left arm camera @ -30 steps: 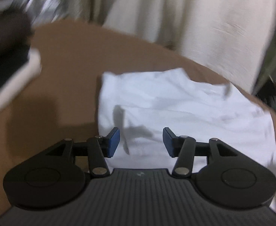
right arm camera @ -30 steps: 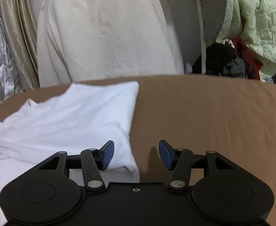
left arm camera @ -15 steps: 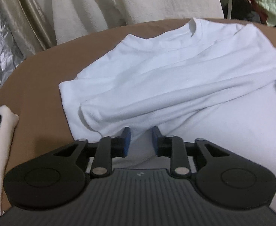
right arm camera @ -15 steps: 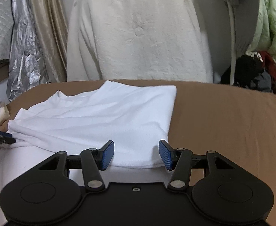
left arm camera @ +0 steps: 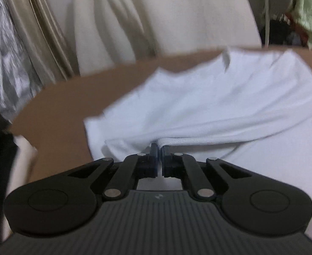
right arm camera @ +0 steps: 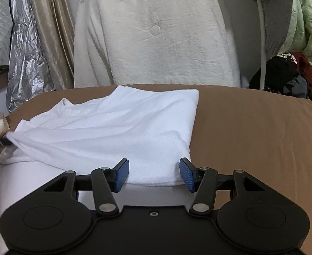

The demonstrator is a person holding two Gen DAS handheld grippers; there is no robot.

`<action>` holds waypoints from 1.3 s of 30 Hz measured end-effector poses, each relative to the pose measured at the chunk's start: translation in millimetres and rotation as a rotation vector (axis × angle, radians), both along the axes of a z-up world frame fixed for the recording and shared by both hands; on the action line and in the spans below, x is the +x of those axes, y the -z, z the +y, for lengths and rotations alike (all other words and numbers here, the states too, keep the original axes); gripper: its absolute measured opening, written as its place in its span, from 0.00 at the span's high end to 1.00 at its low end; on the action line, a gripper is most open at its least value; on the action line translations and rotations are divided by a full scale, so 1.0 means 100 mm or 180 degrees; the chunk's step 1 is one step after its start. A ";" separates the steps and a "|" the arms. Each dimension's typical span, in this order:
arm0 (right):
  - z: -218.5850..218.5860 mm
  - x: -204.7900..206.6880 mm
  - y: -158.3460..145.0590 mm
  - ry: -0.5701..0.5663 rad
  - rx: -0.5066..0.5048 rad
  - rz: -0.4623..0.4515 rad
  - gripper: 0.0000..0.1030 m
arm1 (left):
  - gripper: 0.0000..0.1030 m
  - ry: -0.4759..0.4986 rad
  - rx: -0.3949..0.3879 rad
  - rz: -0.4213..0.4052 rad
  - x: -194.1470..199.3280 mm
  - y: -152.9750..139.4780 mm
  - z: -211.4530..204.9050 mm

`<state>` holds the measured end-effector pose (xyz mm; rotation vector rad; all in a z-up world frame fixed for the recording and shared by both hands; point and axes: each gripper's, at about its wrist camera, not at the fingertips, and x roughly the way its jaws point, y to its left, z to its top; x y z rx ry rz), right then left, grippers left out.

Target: Fold clothes

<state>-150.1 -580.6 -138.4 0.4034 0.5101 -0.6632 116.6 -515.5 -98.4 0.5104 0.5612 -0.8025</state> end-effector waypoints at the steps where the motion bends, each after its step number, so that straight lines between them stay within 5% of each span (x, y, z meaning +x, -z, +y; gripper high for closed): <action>1: 0.00 0.00 0.01 0.0001 0.0007 0.0006 0.44 | 0.97 0.0017 -0.0066 -0.0061 -0.07 -0.10 0.05; 6: -0.03 -0.01 -0.03 0.0044 0.0093 0.0011 0.44 | 0.97 0.0151 0.0251 -0.0032 -0.29 -0.03 0.20; 9: -0.03 -0.01 -0.03 0.0011 0.0135 0.0034 0.44 | 0.97 0.0161 0.0524 0.0255 -0.28 0.25 0.22; 12: -0.06 -0.04 -0.05 -0.0011 0.0260 -0.0023 0.44 | 0.93 0.0195 0.0653 0.0047 -0.39 0.37 0.24; 17: -0.35 -0.29 -0.03 0.0039 0.1116 -0.0768 0.43 | 0.90 0.0280 0.0247 0.0295 -0.43 0.27 0.45; 22: -0.51 -0.39 0.16 0.0357 0.1335 -0.0840 0.43 | 0.61 0.0106 -0.0313 0.0449 -0.29 0.03 0.46; 23: -0.49 -0.36 0.17 0.0381 0.1285 -0.0813 0.43 | 0.55 0.0078 -0.0406 0.0533 -0.24 0.01 0.43; 25: -0.45 -0.30 0.18 0.0425 0.1178 -0.0751 0.43 | 0.52 0.0074 -0.0197 0.0501 -0.20 0.09 0.25; 28: -0.19 -0.06 0.12 0.0279 0.0452 -0.0184 0.42 | 0.50 0.0073 0.0288 0.0475 -0.19 0.36 0.02; 32: -0.04 0.13 0.12 0.0422 -0.0061 0.0455 0.45 | 0.47 -0.0059 0.0087 0.0601 -0.13 0.42 0.10; 35: -0.24 -0.05 0.16 0.0632 0.0210 0.0358 0.48 | 0.45 -0.0103 0.0022 0.0698 -0.09 0.40 0.16; 36: -0.31 -0.10 0.17 0.0704 0.0288 0.0336 0.52 | 0.44 -0.0109 0.0026 0.0700 -0.09 0.39 0.18; 39: -0.34 -0.12 0.17 0.1038 -0.0163 0.0860 0.87 | 0.35 -0.0235 0.0154 0.0593 -0.15 0.35 0.23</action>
